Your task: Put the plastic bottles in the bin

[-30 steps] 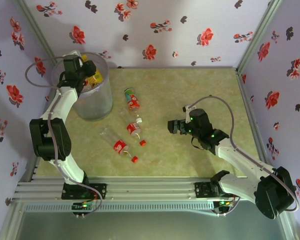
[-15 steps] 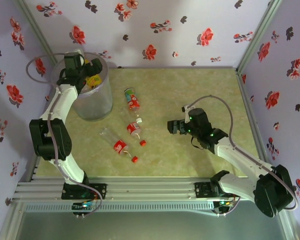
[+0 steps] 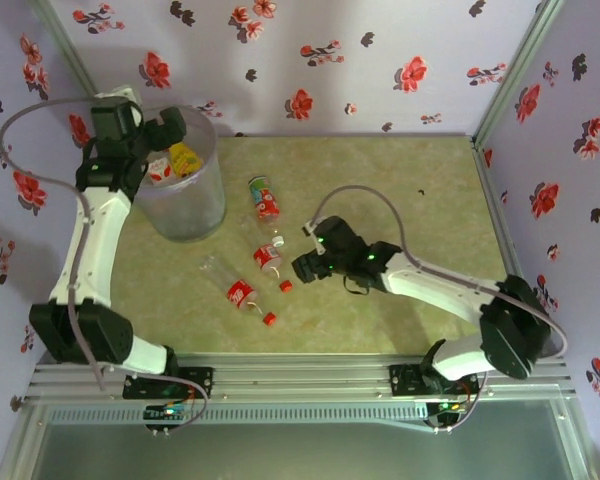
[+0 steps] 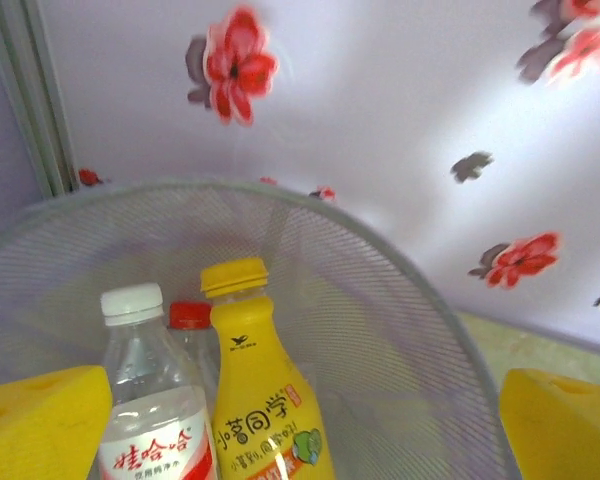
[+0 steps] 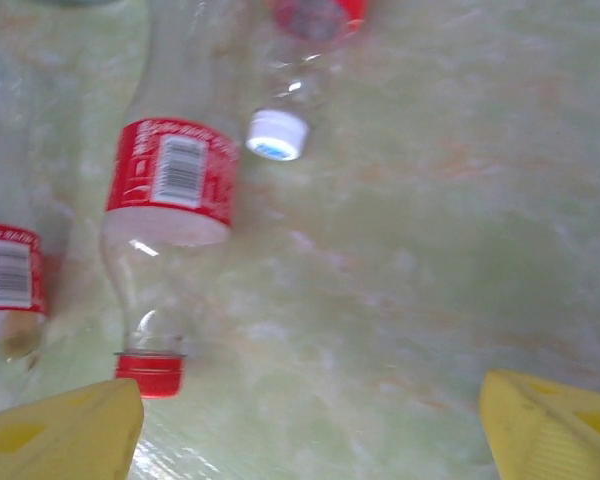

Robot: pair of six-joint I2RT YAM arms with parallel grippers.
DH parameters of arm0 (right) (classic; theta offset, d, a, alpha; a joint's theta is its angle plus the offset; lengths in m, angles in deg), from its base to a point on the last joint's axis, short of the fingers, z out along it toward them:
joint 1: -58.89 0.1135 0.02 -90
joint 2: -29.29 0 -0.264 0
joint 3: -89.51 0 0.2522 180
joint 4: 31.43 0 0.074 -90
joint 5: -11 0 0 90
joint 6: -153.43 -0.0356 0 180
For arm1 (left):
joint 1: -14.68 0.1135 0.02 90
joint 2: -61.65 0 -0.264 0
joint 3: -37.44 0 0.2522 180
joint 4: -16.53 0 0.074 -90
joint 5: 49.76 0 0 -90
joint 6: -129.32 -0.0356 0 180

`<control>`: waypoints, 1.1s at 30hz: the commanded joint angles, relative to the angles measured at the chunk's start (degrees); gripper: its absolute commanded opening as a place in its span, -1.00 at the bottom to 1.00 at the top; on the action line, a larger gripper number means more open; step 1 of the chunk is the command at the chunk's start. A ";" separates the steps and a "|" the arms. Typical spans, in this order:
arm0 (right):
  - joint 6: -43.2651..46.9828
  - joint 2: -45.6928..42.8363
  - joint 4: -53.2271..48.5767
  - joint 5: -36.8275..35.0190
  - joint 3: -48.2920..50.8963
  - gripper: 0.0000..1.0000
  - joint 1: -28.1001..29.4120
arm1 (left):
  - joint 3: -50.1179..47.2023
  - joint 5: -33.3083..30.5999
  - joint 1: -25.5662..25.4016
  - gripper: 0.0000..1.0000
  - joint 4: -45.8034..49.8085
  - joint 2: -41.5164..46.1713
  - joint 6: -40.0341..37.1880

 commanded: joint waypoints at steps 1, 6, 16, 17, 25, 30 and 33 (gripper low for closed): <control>-1.14 5.19 -1.13 -1.28 -4.68 0.78 3.43 | -1.91 2.33 -0.13 0.99 4.02 3.39 1.61; -4.02 12.69 0.79 0.32 -9.54 0.81 5.92 | -6.36 6.61 -1.25 0.99 4.33 8.12 5.31; -9.81 25.42 4.92 1.08 -15.39 0.75 6.01 | -13.63 7.75 -4.62 0.99 2.35 15.78 8.80; -10.26 26.55 5.19 1.21 -15.88 0.73 5.99 | -13.63 7.77 -4.62 0.99 2.43 16.04 8.80; -10.91 33.29 6.38 -1.99 -19.18 0.69 6.05 | -13.86 7.76 -4.93 0.99 2.62 16.32 8.71; -9.93 33.49 6.23 -3.13 -18.89 0.53 6.04 | -14.67 7.75 -5.02 0.99 2.10 16.56 8.79; -9.25 33.08 6.10 -3.59 -18.26 0.39 6.13 | -15.21 7.76 -5.02 0.99 1.59 16.71 9.21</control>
